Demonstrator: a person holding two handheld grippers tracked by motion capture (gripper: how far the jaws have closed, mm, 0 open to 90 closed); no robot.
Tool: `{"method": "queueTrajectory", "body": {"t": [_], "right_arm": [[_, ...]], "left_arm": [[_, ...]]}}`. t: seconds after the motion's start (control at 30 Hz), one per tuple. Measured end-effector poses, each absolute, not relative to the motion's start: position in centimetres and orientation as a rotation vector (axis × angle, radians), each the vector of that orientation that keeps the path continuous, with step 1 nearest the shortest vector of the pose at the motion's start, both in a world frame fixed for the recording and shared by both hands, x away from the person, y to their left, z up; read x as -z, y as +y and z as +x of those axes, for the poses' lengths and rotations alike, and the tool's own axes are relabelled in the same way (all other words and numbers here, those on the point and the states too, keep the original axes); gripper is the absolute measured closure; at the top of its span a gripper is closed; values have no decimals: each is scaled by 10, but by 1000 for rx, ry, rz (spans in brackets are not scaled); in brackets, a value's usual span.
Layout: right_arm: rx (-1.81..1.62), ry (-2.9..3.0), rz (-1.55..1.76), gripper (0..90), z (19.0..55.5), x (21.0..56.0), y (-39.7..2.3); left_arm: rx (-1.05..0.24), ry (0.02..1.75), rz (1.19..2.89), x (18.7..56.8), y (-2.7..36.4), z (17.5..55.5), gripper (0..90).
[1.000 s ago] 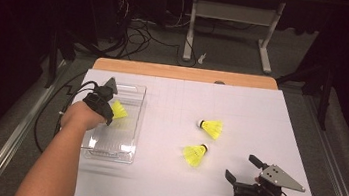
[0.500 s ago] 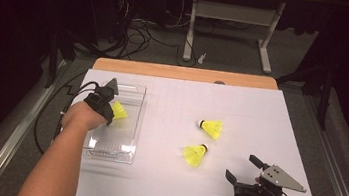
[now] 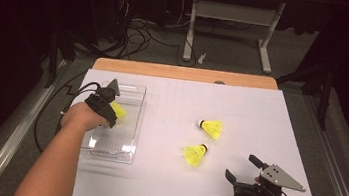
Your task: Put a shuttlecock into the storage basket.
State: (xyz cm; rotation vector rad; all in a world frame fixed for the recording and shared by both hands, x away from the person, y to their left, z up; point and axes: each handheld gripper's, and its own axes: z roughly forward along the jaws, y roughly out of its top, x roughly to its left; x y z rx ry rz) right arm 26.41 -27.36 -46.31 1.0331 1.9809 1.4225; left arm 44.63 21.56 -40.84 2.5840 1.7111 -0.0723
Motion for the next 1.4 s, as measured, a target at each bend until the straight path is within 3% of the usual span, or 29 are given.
{"method": "queueTrajectory", "body": {"t": [1.4], "right_arm": [[-1419,1981,1027,36,262,462,-273]], "left_arm": [[118,1463,2655,360,195,395,341]]}}
